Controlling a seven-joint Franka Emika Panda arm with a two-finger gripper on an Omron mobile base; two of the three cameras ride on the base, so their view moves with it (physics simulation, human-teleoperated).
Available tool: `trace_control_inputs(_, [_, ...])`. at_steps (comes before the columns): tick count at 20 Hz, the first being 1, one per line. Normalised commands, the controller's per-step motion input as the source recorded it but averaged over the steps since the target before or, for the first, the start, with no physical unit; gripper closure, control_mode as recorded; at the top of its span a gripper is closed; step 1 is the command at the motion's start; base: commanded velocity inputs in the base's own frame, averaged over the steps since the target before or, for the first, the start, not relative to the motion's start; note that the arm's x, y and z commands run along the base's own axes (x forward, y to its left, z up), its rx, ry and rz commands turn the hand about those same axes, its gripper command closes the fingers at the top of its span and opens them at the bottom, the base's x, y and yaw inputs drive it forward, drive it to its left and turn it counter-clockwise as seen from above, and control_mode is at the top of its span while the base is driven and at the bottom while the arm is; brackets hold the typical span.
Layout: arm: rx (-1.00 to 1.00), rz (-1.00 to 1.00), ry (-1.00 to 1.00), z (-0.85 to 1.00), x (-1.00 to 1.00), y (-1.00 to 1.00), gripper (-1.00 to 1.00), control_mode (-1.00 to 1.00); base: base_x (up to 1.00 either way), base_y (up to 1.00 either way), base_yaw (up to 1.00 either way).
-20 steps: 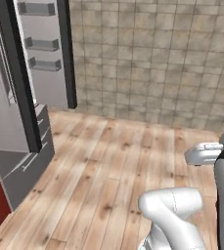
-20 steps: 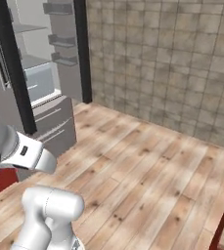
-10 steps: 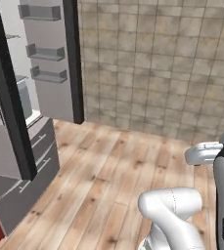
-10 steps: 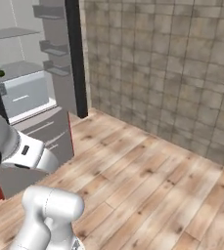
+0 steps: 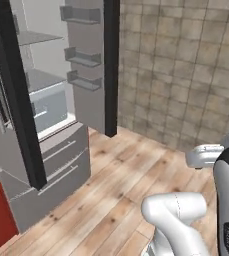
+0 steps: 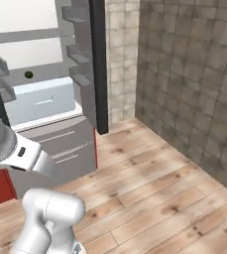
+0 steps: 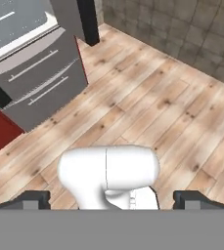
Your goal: Grab the lime and lemon wedge from the fridge, place them in the blender, close the lid, and turn on the blender to create a marinade.
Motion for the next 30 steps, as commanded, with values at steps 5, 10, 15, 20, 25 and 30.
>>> trace_control_inputs(5, [0.0,0.0,0.0,0.0,0.0,0.0,-1.0,1.0,0.71,-0.33,0.74])
trace_control_inputs(10, [0.0,0.0,0.0,0.0,0.0,0.0,-1.0,1.0,0.98,-0.62,0.59])
trace_control_inputs(15, [0.0,0.0,0.0,0.0,0.0,0.0,-1.0,1.0,0.95,-0.57,0.32])
trace_control_inputs(20, [0.0,0.0,0.0,0.0,0.0,0.0,-1.0,1.0,0.39,-0.11,0.42])
trace_control_inputs(25, [0.0,0.0,0.0,0.0,0.0,0.0,-1.0,1.0,0.18,0.01,0.54])
trace_control_inputs(30, [0.0,0.0,0.0,0.0,0.0,0.0,-1.0,1.0,0.24,-0.01,0.32])
